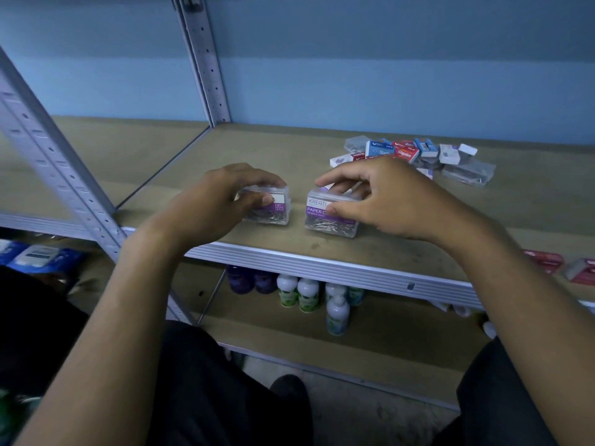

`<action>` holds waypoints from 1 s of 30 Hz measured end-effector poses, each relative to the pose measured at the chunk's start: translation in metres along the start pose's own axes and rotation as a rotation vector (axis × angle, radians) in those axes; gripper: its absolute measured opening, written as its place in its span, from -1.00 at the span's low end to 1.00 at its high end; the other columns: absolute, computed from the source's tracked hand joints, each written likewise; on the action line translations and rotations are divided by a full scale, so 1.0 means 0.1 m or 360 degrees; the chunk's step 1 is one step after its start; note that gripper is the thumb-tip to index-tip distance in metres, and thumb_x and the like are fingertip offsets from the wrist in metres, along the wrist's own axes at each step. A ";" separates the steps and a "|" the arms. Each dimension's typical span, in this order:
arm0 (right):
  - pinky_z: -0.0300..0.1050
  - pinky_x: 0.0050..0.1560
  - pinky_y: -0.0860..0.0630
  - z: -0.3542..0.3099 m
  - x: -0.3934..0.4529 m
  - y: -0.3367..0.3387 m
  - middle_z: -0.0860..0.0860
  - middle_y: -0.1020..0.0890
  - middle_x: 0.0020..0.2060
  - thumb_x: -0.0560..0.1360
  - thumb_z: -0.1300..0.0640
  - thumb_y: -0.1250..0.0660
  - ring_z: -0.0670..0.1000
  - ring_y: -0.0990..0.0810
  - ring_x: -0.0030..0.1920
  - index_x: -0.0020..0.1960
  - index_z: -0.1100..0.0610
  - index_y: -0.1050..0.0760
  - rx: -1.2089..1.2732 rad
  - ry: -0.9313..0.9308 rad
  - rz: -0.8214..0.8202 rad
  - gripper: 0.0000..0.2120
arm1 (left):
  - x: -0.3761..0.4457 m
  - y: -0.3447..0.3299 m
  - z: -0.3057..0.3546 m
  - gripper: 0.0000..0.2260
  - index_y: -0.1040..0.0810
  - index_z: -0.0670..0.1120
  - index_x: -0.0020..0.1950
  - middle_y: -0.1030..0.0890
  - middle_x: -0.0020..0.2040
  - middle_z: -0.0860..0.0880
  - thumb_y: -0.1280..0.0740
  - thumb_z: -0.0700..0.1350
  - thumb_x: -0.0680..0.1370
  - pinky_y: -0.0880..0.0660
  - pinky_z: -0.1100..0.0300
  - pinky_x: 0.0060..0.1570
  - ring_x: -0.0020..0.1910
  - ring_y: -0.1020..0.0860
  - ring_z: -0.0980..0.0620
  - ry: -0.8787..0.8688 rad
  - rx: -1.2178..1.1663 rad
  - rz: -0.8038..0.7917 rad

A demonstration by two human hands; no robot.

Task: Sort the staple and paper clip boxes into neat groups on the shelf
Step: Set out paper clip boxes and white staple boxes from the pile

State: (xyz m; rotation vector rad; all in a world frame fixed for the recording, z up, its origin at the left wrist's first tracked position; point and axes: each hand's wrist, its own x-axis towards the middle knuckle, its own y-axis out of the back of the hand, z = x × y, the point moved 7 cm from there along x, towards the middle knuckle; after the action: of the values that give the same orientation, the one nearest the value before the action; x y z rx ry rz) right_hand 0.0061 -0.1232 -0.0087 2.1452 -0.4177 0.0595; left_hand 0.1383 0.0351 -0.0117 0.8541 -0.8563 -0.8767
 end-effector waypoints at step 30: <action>-0.23 0.07 -0.53 -0.09 0.05 -0.17 -0.26 -0.66 -0.01 0.48 -0.19 -0.43 -0.26 -0.60 -0.05 0.25 -0.17 -0.58 0.0031 -0.0030 -0.0074 -0.64 | -0.08 0.25 -0.03 -0.66 -0.54 0.22 0.29 -0.56 0.22 0.24 -0.35 0.19 0.52 -0.46 0.18 0.21 0.22 -0.47 0.26 0.0105 0.0006 0.0243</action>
State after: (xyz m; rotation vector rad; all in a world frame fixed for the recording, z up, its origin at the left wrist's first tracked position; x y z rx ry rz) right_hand 0.0175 -0.1088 -0.0162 2.1752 -0.3795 0.0175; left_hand 0.1446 0.0518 0.0069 0.8054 -0.8538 -0.7105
